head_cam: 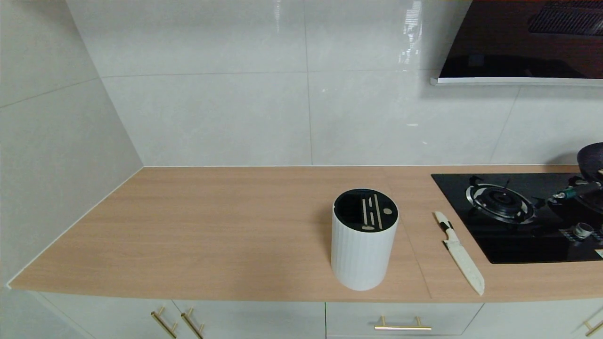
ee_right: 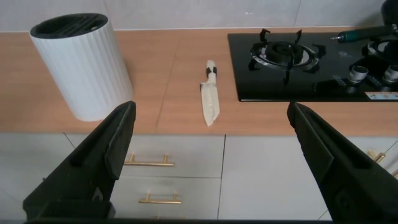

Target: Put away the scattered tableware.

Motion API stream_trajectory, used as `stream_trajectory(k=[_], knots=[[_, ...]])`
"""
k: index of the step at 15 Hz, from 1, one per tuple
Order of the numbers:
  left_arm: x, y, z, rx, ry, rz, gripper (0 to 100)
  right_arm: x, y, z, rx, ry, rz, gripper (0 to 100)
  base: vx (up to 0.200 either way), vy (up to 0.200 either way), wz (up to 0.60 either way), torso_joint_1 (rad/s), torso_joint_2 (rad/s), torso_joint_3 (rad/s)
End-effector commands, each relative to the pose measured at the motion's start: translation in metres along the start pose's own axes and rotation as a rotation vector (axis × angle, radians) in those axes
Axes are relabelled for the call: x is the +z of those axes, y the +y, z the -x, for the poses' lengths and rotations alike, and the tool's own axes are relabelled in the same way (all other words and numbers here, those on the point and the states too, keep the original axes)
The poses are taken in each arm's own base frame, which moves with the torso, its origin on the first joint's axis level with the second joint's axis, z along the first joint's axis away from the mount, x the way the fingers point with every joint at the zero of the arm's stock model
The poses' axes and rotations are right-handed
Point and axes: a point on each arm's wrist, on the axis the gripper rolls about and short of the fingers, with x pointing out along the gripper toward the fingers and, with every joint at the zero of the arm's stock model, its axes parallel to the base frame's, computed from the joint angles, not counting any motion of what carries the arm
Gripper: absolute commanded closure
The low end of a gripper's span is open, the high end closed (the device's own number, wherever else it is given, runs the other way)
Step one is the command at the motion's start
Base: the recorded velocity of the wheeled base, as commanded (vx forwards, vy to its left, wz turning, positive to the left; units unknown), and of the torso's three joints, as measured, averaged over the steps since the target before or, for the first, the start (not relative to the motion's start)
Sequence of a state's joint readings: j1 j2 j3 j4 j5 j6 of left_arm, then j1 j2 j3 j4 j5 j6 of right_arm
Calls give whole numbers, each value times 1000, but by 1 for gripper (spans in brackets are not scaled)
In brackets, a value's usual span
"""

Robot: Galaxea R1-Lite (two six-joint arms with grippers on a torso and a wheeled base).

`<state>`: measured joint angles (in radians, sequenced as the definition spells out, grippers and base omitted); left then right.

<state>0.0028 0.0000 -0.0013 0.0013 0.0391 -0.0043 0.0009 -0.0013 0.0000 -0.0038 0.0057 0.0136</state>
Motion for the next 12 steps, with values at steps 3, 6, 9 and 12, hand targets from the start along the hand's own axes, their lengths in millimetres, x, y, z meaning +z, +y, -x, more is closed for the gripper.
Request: stream_trajectory(k=[3, 6, 9, 12], knots=[[0, 0, 0, 1, 2, 0, 0, 0, 0, 0, 1, 1, 0, 0, 0, 0, -200, 2, -1, 2], [0, 0, 0, 1, 2, 0, 0, 0, 0, 0, 1, 1, 0, 0, 0, 0, 0, 0, 0, 0], [0, 0, 0, 1, 0, 0, 0, 0, 0, 0, 1, 1, 0, 0, 0, 0, 0, 0, 0, 0], [0, 0, 0, 1, 0, 0, 0, 0, 0, 0, 3, 2, 4, 0, 0, 0, 0, 0, 0, 0]])
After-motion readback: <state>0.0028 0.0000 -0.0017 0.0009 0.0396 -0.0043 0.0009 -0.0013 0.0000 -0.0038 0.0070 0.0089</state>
